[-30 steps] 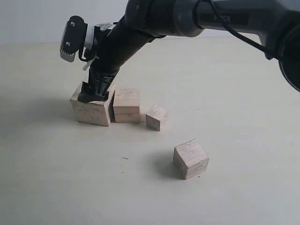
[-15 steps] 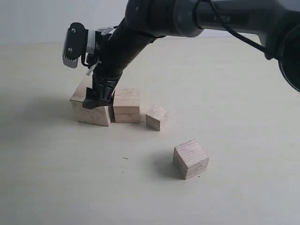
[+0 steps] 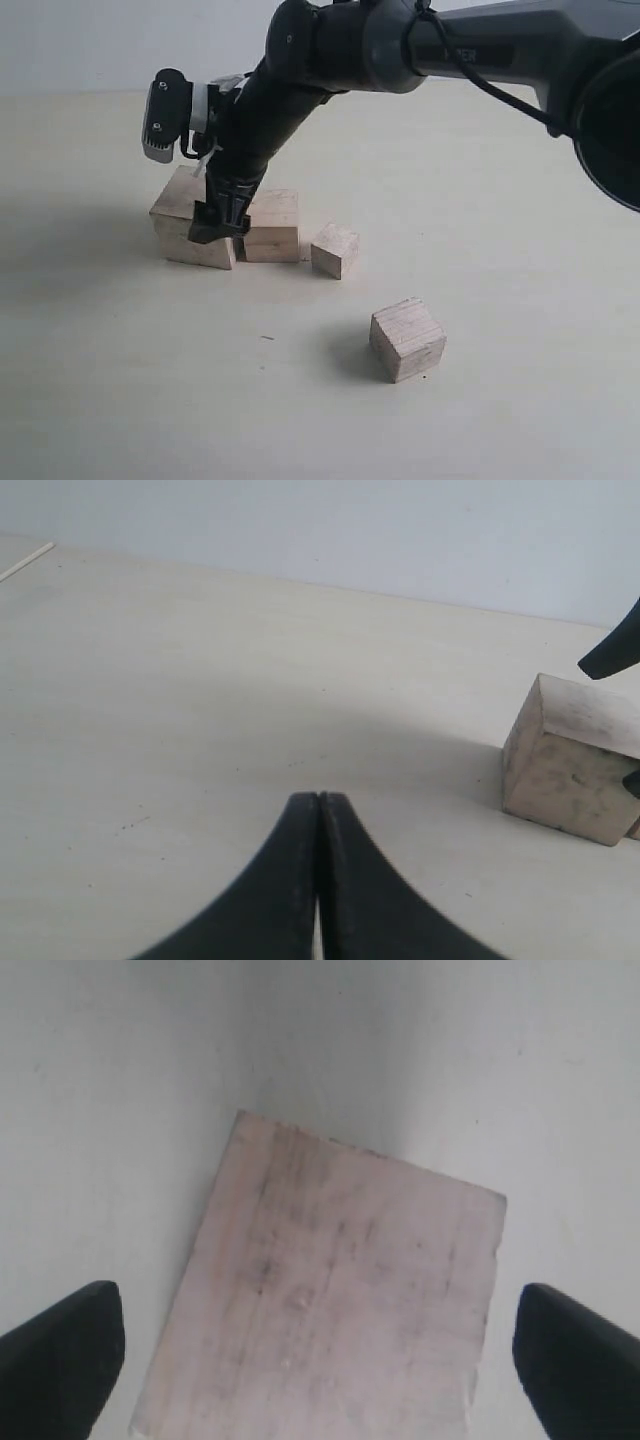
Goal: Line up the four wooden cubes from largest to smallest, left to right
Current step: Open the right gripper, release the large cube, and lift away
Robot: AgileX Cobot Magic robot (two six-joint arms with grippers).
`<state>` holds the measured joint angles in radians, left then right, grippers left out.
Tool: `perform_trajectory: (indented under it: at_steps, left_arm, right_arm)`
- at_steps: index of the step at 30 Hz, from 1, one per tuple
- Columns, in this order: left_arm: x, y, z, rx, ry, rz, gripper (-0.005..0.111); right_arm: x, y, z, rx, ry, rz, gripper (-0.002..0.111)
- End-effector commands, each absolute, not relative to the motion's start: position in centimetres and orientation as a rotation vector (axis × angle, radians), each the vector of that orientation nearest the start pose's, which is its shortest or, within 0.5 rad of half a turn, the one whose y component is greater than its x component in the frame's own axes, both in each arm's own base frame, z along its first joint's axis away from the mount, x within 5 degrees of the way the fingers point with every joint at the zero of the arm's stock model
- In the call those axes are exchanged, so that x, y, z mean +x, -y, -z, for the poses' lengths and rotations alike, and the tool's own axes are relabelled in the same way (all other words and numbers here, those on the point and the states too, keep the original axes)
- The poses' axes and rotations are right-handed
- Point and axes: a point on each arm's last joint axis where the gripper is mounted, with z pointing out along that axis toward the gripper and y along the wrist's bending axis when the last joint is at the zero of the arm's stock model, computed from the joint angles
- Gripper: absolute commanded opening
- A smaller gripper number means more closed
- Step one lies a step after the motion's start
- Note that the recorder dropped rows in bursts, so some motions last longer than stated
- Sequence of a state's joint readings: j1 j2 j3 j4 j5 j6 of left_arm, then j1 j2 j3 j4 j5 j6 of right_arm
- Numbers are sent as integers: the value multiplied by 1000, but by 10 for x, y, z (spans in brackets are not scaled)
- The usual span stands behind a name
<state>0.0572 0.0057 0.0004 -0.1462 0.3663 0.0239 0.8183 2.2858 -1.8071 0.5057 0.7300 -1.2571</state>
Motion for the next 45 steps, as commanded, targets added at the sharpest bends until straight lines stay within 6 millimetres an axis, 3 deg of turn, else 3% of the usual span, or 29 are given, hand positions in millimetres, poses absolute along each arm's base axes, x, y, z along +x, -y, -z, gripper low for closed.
perform_trajectory:
  at_steps: [1, 24, 36, 45]
  left_arm:
    - [53, 1, -181, -118, -1836, 78, 0]
    - [53, 1, -181, -118, -1836, 78, 0]
    - [53, 1, -181, -118, -1836, 78, 0]
    - [53, 1, -181, -118, -1836, 78, 0]
  right_arm:
    - [327, -377, -163, -1982, -1659, -341, 105]
    - [337, -369, -162, -1994, -1646, -261, 105]
    - [332, -380, -168, -1820, -1725, -458, 105]
    - [333, -381, -164, -1800, -1741, -477, 105]
